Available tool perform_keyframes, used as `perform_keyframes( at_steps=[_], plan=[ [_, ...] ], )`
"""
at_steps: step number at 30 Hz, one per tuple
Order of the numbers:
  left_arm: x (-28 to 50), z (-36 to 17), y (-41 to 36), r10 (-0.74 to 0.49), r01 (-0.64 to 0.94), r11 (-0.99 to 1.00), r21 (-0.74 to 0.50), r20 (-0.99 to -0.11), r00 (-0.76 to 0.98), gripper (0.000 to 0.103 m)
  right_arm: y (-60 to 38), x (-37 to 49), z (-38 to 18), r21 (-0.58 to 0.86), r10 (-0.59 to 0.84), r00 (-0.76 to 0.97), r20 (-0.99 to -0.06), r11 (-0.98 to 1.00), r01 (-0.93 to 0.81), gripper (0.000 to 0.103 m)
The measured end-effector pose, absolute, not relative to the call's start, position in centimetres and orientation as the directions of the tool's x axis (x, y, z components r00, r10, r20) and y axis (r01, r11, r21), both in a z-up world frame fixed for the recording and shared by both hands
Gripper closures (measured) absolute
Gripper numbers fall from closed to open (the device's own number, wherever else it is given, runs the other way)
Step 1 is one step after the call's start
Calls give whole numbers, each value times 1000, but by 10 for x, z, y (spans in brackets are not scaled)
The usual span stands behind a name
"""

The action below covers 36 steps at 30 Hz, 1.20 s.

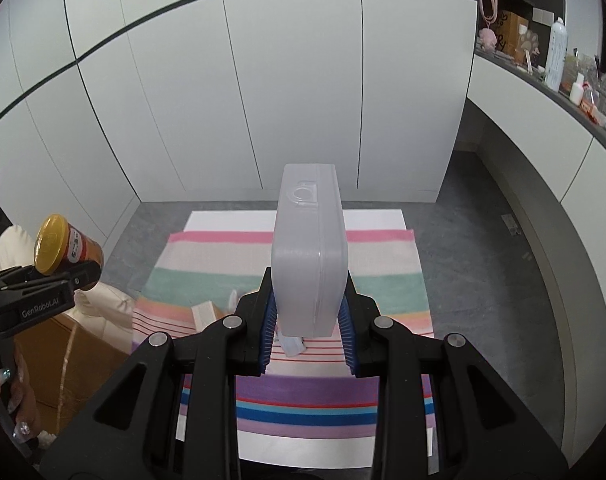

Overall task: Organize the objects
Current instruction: 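Carry the clear box and yellow-lidded jar over the cardboard box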

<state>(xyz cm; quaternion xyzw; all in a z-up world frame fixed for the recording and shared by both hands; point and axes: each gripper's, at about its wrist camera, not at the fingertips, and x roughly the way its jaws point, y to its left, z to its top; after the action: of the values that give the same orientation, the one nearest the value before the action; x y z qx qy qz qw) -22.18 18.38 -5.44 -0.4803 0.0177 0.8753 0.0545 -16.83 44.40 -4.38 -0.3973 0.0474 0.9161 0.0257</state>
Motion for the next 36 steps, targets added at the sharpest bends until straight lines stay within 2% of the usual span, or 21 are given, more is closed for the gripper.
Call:
perform_keyframes(
  at_steps=[9,20,36],
  plan=[
    [-208,-20,175,83,-111,-994,-23,-814,-574,48,445,-158,-23,66,9,-704,-710,-995,-79,74],
    [-188,-18,172,89,-124,-992,-23,-820,-565,48,441,-144,-14,44,18,-705,-709,-997,-70,74],
    [-107,-11,167,125,-198,-980,-16,-826,-550,48,435,-70,-23,61,-15,-667,-745,-997,-47,74]
  ],
)
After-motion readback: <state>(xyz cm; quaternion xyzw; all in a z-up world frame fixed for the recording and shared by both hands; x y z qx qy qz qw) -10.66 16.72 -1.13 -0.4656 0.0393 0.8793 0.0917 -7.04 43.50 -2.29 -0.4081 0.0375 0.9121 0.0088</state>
